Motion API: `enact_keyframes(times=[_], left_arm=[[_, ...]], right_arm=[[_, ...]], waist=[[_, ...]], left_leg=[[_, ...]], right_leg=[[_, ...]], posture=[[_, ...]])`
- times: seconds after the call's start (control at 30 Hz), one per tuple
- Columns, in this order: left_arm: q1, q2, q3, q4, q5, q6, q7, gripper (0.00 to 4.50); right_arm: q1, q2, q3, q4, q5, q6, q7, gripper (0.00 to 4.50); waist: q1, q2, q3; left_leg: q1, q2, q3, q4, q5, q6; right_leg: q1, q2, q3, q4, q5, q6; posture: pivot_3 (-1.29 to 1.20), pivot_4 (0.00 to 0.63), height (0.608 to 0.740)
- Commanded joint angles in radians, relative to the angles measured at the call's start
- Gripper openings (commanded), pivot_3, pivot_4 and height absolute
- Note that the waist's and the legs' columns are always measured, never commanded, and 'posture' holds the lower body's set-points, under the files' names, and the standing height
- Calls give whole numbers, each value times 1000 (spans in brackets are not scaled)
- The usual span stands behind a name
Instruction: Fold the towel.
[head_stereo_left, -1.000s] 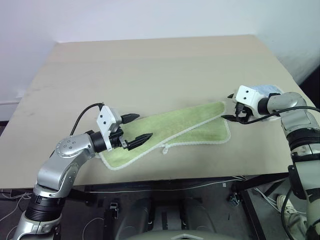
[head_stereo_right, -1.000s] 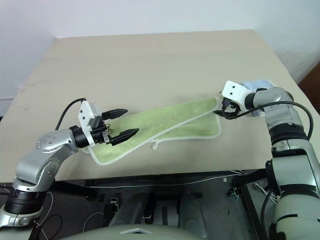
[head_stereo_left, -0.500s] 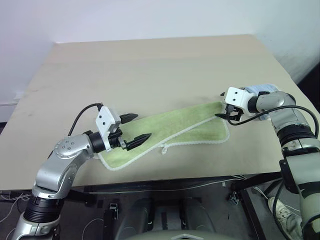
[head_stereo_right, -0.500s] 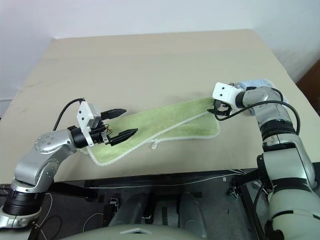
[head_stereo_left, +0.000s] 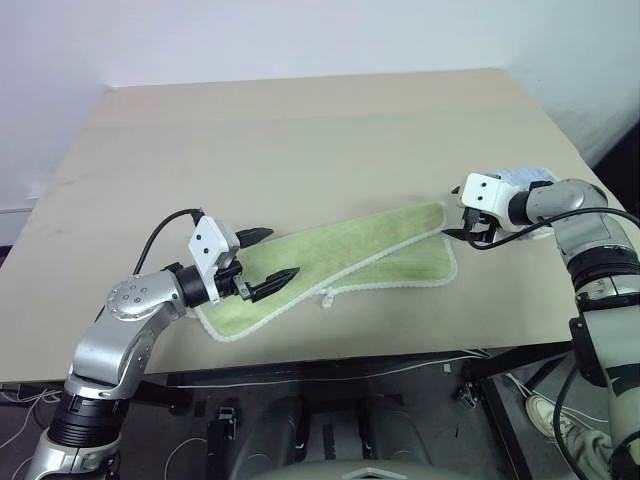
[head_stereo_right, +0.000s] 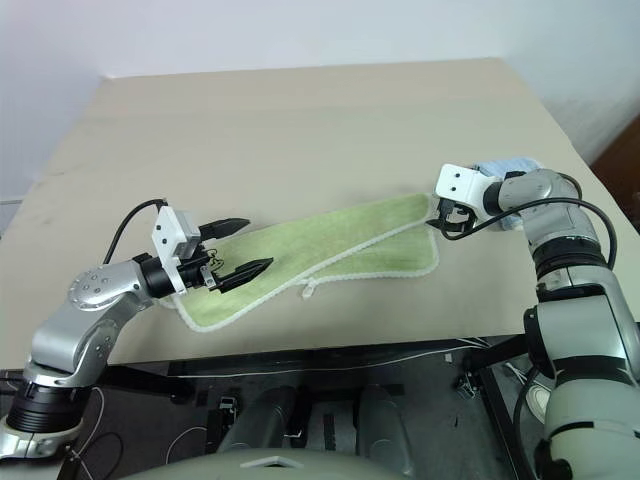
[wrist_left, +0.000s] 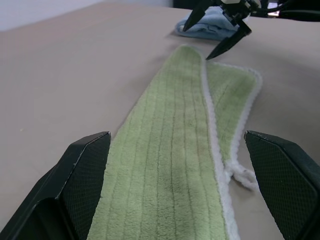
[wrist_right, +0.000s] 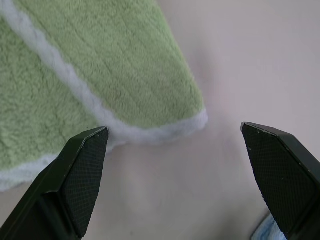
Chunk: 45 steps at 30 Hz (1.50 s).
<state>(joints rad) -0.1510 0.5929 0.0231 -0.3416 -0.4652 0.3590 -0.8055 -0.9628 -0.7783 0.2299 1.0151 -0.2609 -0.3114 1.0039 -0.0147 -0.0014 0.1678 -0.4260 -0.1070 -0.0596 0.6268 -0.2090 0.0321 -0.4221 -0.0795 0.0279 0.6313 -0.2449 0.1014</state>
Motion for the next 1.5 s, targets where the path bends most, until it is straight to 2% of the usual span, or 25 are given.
enact_keyframes(times=[0.03, 0.27, 0.87, 1.07, 1.2, 1.5], left_arm=[[12, -11, 9, 16, 18, -57, -12, 4500], [11, -42, -12, 69, 50, -119, -30, 4500], [44, -42, -2, 83, 62, -165, -44, 4500], [29, -27, 4, 91, 66, -165, -54, 4500], [21, -23, 6, 77, 56, -149, -53, 4500], [25, -9, 13, 54, 61, -145, -43, 4500]], right_arm=[[-15, -12, -19, -2, 6, 4, -15, 4462], [-28, 16, 2, 20, -21, -9, -66, 4462], [24, -13, -2, 7, -21, -31, -50, 4462], [10, 19, -4, 34, -32, -27, -140, 4462], [-4, 51, -30, 36, 2, -24, -173, 4462], [20, 70, -76, -6, 75, -27, -120, 4462]], waist=[[0, 0, 0], [1, 0, 0], [2, 0, 0], [1, 0, 0], [-2, 0, 0], [0, 0, 0]], left_leg=[[0, 0, 0, 0, 0, 0], [0, 0, 0, 0, 0, 0], [1, 0, 0, 1, 0, 0], [1, 0, 0, 1, 0, 0], [2, 0, 0, 1, 0, 0], [2, 0, 0, 1, 0, 0]], right_leg=[[0, 0, 0, 0, 0, 0], [0, 0, 0, 0, 0, 0], [1, 0, 0, 1, 0, 0], [1, 0, 0, 1, 0, 0], [2, 0, 0, 1, 0, 0], [2, 0, 0, 1, 0, 0]], posture=[[0, 150, 740], [0, 150, 740], [0, 150, 740], [0, 150, 740], [0, 150, 740], [0, 150, 740]])
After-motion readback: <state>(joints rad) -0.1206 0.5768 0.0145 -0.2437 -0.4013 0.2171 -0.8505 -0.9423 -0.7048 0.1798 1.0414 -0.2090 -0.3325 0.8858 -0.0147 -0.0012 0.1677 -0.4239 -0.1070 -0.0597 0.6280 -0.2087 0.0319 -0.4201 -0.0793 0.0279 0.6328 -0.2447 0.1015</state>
